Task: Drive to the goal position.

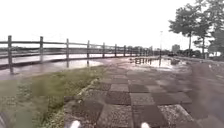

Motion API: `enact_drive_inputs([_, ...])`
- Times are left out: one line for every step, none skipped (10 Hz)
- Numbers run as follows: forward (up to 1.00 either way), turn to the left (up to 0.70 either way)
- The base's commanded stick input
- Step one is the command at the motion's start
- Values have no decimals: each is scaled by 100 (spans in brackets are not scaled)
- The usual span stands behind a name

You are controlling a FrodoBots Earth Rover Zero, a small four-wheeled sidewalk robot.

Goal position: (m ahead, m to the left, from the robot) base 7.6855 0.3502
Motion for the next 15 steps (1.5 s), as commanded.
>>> enact_drive_inputs([70,0])
enact_drive_inputs([70,0])
enact_drive_inputs([70,0])
enact_drive_inputs([70,0])
enact_drive_inputs([70,-16])
enact_drive_inputs([70,-35])
enact_drive_inputs([70,-35])
enact_drive_inputs([70,-19])
enact_drive_inputs([70,0])
enact_drive_inputs([70,0])
enact_drive_inputs([70,0])
enact_drive_inputs([70,0])
enact_drive_inputs([70,0])
enact_drive_inputs([70,0])
enact_drive_inputs([70,0])
